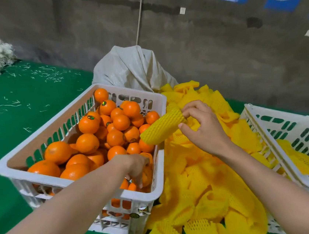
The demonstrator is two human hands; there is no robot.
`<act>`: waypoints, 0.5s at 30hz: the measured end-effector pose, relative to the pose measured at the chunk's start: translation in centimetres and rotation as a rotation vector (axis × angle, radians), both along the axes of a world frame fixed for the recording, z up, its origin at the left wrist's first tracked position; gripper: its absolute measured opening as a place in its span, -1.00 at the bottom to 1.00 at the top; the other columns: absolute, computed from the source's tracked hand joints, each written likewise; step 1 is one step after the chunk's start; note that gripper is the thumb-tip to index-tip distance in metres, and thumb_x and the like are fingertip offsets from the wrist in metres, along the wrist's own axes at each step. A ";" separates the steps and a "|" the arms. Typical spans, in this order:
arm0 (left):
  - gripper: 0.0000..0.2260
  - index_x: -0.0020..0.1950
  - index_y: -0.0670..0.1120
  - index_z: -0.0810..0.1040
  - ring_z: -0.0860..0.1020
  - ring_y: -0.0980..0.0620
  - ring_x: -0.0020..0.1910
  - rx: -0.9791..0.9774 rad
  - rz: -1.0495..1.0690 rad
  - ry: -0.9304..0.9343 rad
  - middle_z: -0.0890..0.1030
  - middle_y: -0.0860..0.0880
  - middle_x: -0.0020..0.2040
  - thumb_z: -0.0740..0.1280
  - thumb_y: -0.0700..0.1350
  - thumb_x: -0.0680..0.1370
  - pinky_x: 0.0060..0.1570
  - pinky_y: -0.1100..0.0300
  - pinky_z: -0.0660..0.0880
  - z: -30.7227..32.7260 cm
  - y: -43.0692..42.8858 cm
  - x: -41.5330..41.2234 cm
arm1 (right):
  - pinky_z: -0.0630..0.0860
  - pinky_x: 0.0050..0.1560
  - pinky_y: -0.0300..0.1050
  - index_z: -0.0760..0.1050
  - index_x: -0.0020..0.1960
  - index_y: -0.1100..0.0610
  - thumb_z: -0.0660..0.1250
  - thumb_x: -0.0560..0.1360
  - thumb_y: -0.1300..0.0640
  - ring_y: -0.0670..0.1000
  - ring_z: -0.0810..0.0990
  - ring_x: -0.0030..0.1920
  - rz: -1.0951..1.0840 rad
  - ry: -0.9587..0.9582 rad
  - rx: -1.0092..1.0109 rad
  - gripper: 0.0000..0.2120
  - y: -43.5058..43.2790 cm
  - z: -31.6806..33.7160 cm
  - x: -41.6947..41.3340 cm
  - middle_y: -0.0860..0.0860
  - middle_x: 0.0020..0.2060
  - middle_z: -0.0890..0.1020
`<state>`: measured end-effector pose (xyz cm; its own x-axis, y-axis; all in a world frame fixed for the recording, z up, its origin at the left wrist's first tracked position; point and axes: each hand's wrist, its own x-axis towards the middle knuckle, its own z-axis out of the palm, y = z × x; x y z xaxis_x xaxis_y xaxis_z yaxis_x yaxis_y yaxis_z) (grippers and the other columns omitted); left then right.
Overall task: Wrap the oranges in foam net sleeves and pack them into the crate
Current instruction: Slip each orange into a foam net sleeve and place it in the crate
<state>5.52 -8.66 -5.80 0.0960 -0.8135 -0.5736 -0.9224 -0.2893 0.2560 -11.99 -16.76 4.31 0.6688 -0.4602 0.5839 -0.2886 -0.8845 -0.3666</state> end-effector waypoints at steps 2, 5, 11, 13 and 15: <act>-0.28 0.48 -0.04 0.20 0.56 -0.10 0.07 -0.012 0.022 0.017 0.50 -0.07 0.12 0.50 -0.03 0.42 0.02 0.05 0.54 0.2 0.0 -0.1 | 0.27 0.02 -0.46 0.52 -0.14 0.25 0.42 0.38 0.32 0.03 0.47 0.02 0.017 -0.032 0.057 -0.90 0.0 -0.1 -0.2 0.08 -0.06 0.56; -0.25 0.48 -0.01 0.22 0.53 -0.07 -0.02 -0.078 0.120 0.088 0.43 -0.02 0.07 0.53 -0.05 0.38 -0.13 0.12 0.53 1.3 0.0 0.1 | 0.41 -0.08 -0.17 0.48 -0.17 0.23 0.37 0.42 0.34 0.06 0.49 -0.13 0.049 -0.049 0.209 -0.92 -0.1 0.0 -0.8 0.10 -0.20 0.55; -0.44 0.21 0.07 0.47 0.56 -0.07 0.07 -0.578 0.540 0.932 0.46 -0.05 0.16 0.50 -0.35 0.33 -0.13 0.16 0.60 3.6 1.0 1.6 | 0.49 -0.20 -0.25 0.48 -0.17 0.16 0.18 0.48 0.47 -0.16 0.56 -0.26 0.171 -0.244 0.601 -0.75 -0.9 1.0 -2.6 0.03 -0.26 0.59; -0.44 0.22 0.07 0.51 0.60 -0.10 0.10 -0.621 0.560 1.210 0.53 -0.09 0.19 0.48 -0.37 0.31 -0.06 0.14 0.59 4.5 1.3 1.4 | 0.45 -0.23 -0.32 0.47 -0.18 0.13 0.13 0.49 0.47 -0.21 0.53 -0.30 0.179 -0.280 0.704 -0.71 -1.2 1.1 -3.1 -0.04 -0.29 0.56; -0.39 0.25 0.06 0.51 0.61 -0.09 0.12 -0.624 0.545 1.334 0.58 -0.12 0.21 0.54 -0.26 0.24 0.01 0.09 0.56 5.2 1.5 0.9 | 0.42 -0.22 -0.28 0.47 -0.20 0.14 0.11 0.50 0.45 -0.17 0.51 -0.28 0.193 -0.289 0.803 -0.71 -1.3 1.0 -3.6 -0.05 -0.32 0.54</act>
